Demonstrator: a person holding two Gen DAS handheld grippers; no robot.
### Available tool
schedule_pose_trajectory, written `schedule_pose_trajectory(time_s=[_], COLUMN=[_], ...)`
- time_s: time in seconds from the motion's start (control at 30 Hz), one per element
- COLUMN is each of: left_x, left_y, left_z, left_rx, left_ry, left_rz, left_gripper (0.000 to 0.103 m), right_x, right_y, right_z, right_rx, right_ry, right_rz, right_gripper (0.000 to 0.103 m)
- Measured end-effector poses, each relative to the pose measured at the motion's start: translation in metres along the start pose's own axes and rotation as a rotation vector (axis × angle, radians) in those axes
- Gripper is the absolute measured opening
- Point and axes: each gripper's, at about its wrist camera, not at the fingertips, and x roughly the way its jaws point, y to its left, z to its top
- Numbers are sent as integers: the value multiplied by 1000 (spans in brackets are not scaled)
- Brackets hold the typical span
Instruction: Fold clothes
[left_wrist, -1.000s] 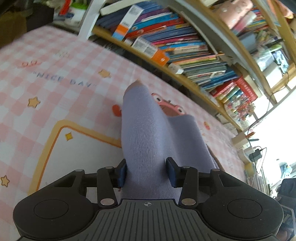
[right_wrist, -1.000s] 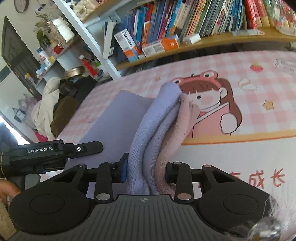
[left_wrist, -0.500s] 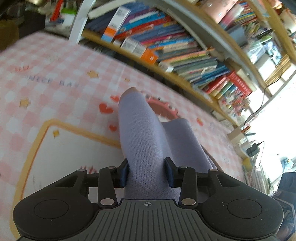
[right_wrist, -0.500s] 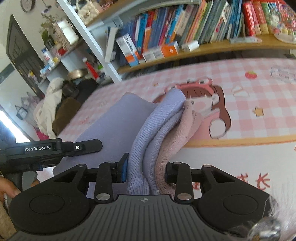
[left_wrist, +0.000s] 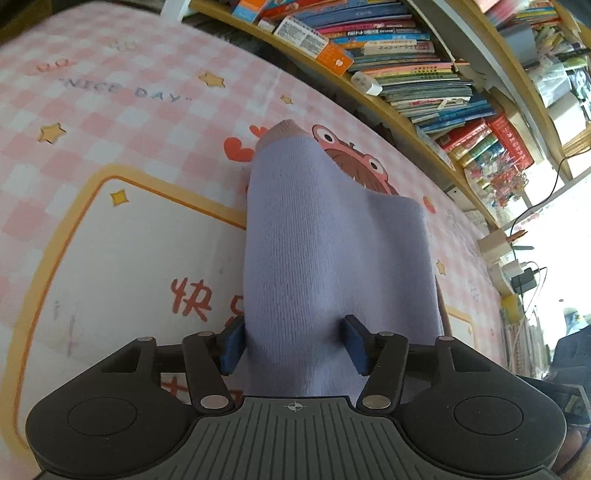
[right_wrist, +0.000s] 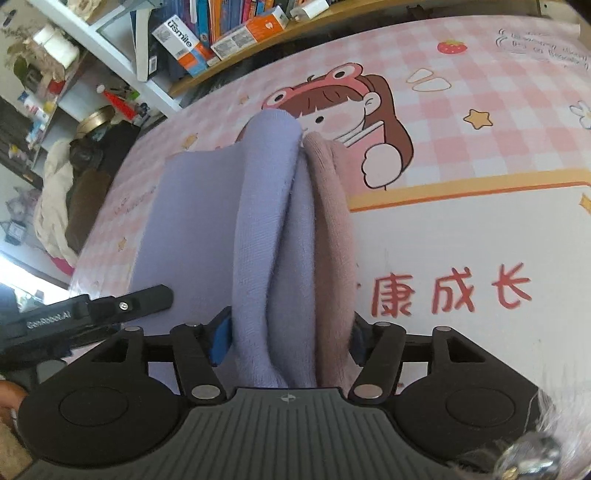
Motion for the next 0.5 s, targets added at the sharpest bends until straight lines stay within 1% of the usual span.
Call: schedule_pose_trajectory(time_s=[0.03,0.1,0.13,0.17,0.27,0.33,0.43,0.5], left_x=[3,7,8,10,8,3,-8,-16], left_y=[1,1,1,1,1,-1,-10,-15], left_z=[1,2,2,2,1,1,2,5], left_rx=[-8,-22,-27,-33,-43,-35,-1,14], left_ry=[5,7,5,3,-8,-22,-48,-69], left_rz=[-8,-23,-30,-37,-53,-64,-85,-98], left_gripper=[59,58,55,54,46,41,40,40], right_x=[1,5,7,8,6,-1,-14,-21], right_y=[0,-1,-2,-3,-3,3,14,19], right_z=[2,6,7,8,9,7,5,5], right_rx=[2,3,4,6,-9,-53,-125,-151], right_ry=[1,5,9,11,-4,-39,-92,-118], right_rz=[5,18,29,40,69,86,96,97], right_gripper=[58,50,42,38,31,29,28,28])
